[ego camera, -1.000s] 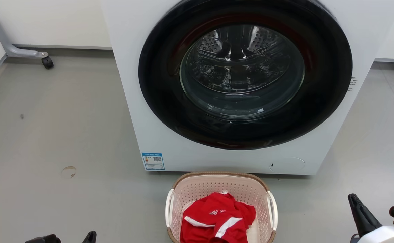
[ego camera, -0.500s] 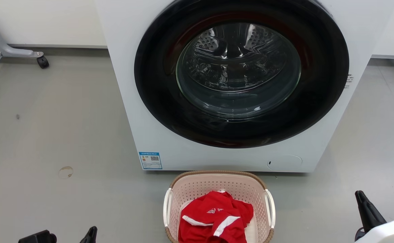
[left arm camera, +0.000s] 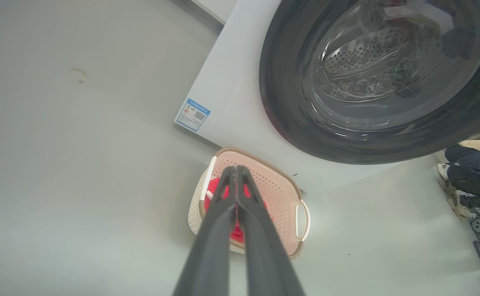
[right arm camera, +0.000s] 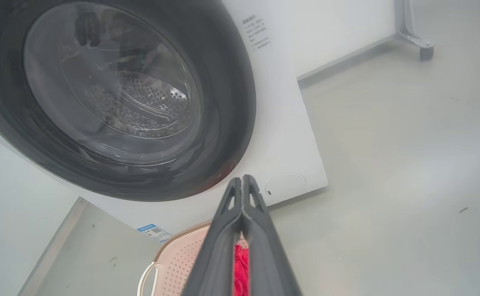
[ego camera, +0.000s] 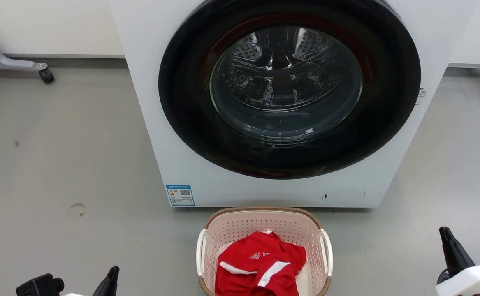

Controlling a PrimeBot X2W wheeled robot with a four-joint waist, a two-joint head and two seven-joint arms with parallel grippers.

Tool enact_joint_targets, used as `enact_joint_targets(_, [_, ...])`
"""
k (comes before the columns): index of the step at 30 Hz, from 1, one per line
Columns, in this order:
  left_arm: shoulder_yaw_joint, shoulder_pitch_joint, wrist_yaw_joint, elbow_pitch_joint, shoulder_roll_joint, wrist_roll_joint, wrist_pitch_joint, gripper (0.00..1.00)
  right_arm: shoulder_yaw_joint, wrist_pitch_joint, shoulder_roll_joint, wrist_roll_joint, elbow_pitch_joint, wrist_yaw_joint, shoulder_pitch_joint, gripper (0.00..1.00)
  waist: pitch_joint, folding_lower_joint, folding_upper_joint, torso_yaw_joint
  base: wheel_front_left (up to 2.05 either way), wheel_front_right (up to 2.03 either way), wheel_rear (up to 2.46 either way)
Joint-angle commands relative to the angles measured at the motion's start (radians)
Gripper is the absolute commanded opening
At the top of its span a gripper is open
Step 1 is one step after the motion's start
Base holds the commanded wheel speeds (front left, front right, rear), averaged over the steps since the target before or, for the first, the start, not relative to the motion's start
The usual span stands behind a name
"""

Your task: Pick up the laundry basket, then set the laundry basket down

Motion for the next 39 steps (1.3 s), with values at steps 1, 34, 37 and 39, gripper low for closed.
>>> enact_joint_targets(1, [0.041, -0.057, -0.015, -0.012, 0.01, -0.016, 0.003, 0.0, -0.015, 0.008, -0.022, 0.026, -0.028, -0.001, -0.049, 0.0, 0.001, -0.0002, -0.0001, -0.001, 0.0, 0.0, 0.0])
enact_joint_targets(34, [0.215, -0.104, -0.14, 0.067, -0.137, -0.181, 0.044, 0.0, -0.115, 0.099, 0.009, 0.293, -0.069, -0.002, -0.073, 0.0, 0.011, -0.0002, -0.0001, -0.03, 0.0, 0.0, 0.0])
enact_joint_targets(37, [0.232, -0.109, -0.152, 0.074, -0.151, -0.196, 0.048, 0.0, -0.125, 0.108, 0.011, 0.318, -0.073, -0.002, -0.075, 0.0, 0.012, -0.0002, -0.0001, -0.033, 0.0, 0.0, 0.0])
enact_joint_targets(39, [0.244, -0.112, -0.16, 0.079, -0.161, -0.205, 0.051, 0.0, -0.131, 0.114, 0.013, 0.335, -0.075, -0.002, -0.077, 0.0, 0.013, -0.0002, -0.0001, -0.035, 0.0, 0.0, 0.0])
